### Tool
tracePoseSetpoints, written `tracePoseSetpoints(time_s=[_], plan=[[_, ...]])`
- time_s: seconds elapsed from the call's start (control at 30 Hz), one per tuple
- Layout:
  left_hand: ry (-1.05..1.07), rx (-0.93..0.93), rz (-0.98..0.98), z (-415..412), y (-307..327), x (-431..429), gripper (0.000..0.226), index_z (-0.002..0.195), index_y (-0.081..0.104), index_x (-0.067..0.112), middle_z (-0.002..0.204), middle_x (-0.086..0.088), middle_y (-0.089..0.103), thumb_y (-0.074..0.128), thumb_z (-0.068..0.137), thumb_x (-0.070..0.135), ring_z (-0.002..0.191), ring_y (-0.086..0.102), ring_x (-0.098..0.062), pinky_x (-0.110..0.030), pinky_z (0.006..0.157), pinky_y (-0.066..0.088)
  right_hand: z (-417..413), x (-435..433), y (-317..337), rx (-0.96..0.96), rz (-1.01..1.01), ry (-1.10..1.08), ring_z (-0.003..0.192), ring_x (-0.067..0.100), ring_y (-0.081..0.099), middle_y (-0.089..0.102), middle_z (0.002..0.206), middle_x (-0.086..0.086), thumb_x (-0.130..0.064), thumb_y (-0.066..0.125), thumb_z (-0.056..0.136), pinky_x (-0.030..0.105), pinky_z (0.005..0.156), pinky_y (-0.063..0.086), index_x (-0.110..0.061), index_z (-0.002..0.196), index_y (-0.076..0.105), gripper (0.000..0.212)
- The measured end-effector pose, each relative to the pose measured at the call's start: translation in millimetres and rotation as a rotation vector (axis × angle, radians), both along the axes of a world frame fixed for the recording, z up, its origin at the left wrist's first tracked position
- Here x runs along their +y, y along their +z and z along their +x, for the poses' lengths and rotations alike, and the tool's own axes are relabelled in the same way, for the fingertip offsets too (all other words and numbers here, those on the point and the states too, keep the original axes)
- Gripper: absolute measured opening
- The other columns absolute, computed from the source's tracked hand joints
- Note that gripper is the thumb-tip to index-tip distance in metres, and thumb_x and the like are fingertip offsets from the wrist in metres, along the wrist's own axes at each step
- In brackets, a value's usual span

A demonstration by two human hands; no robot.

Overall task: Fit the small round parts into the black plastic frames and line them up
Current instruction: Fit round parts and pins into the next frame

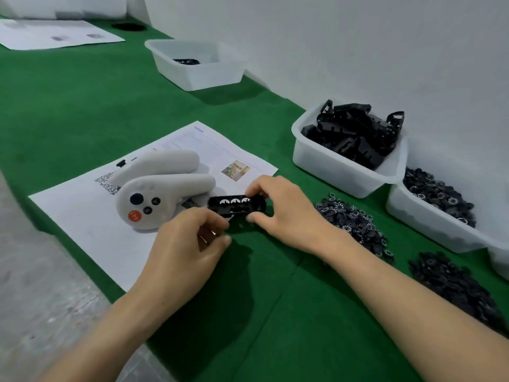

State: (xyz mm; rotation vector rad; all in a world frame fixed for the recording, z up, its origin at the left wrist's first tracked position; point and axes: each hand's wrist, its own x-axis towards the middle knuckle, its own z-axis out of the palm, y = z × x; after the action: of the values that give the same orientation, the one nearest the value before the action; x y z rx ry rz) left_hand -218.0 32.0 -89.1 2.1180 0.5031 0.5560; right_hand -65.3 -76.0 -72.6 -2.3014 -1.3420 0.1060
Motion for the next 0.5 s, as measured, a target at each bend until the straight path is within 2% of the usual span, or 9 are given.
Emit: tracePoseSetpoints(time_s=[0.07, 0.17, 0.2, 0.27, 0.3, 0.37, 0.5], plan=[[0.01, -0.039, -0.025, 1.2, -1.2, -3.4, 0.026, 0.084, 0.054, 0.031, 0.084, 0.007, 0.054, 0.074, 0.072, 0.02, 0.07, 0.055, -0.002, -0.011, 0.063, 0.043, -10.7, -28.0, 5.8, 0.0, 0.051, -0.039, 0.088, 0.007, 0.046, 0.056, 0.092, -0.01, -0.019, 0.075, 0.072, 0.009, 0.075, 0.032, -0.018, 0.098, 0.058, 0.032], [-0.069, 0.001, -0.292, 7.6, 1.5, -13.5, 0.041, 0.101, 0.054, 0.036, 0.087, 0.005, 0.061, 0.07, 0.065, 0.046, 0.064, 0.059, -0.006, -0.016, 0.059, 0.045, -27.3, -63.8, 14.2, -0.006, 0.112, -0.061, 0.088, 0.008, 0.052, 0.061, 0.093, -0.006, -0.015, 0.078, 0.068, 0.012, 0.081, 0.037, -0.015, 0.093, 0.061, 0.03], [-0.128, 0.004, -0.406, 10.7, 1.7, -17.6, 0.041, 0.102, 0.058, 0.034, 0.088, 0.007, 0.066, 0.069, 0.065, 0.045, 0.061, 0.061, -0.006, -0.019, 0.058, 0.047, -32.3, -73.4, 15.8, -0.011, 0.134, -0.061, 0.09, 0.009, 0.054, 0.062, 0.095, -0.004, -0.012, 0.079, 0.067, 0.014, 0.083, 0.039, -0.013, 0.092, 0.062, 0.03], [-0.242, -0.026, -0.542, 17.0, 2.5, -27.7, 0.017, 0.091, 0.068, 0.027, 0.08, 0.002, 0.071, 0.071, 0.074, 0.025, 0.056, 0.062, -0.008, -0.02, 0.055, 0.049, -41.7, -90.1, 17.4, -0.024, 0.18, -0.062, 0.094, 0.007, 0.055, 0.062, 0.097, -0.002, -0.009, 0.079, 0.067, 0.013, 0.085, 0.04, -0.01, 0.091, 0.063, 0.029], [-0.277, -0.041, -0.549, 18.6, 2.6, -32.5, 0.015, 0.086, 0.071, 0.026, 0.075, -0.001, 0.072, 0.071, 0.075, 0.016, 0.055, 0.061, -0.01, -0.022, 0.054, 0.05, -45.9, -97.7, 17.8, -0.023, 0.206, -0.068, 0.096, 0.005, 0.055, 0.062, 0.099, -0.003, -0.01, 0.079, 0.067, 0.012, 0.086, 0.039, -0.01, 0.092, 0.064, 0.029], [-0.314, -0.08, -0.542, 20.4, 1.8, -41.4, 0.024, 0.086, 0.071, 0.03, 0.072, -0.003, 0.071, 0.072, 0.071, 0.011, 0.057, 0.061, -0.011, -0.023, 0.056, 0.049, -52.8, -111.8, 18.4, 0.008, 0.27, -0.086, 0.102, 0.004, 0.056, 0.062, 0.103, -0.006, -0.014, 0.077, 0.069, 0.015, 0.087, 0.042, -0.011, 0.094, 0.065, 0.027], [-0.328, -0.124, -0.514, 19.3, 5.3, -54.1, 0.026, 0.083, 0.071, 0.032, 0.073, 0.001, 0.072, 0.075, 0.066, 0.012, 0.063, 0.066, -0.021, -0.023, 0.057, 0.049, -60.6, -131.5, 19.0, 0.067, 0.36, -0.128, 0.105, 0.011, 0.059, 0.061, 0.108, -0.008, -0.013, 0.073, 0.072, 0.031, 0.084, 0.051, -0.014, 0.094, 0.066, 0.023]])
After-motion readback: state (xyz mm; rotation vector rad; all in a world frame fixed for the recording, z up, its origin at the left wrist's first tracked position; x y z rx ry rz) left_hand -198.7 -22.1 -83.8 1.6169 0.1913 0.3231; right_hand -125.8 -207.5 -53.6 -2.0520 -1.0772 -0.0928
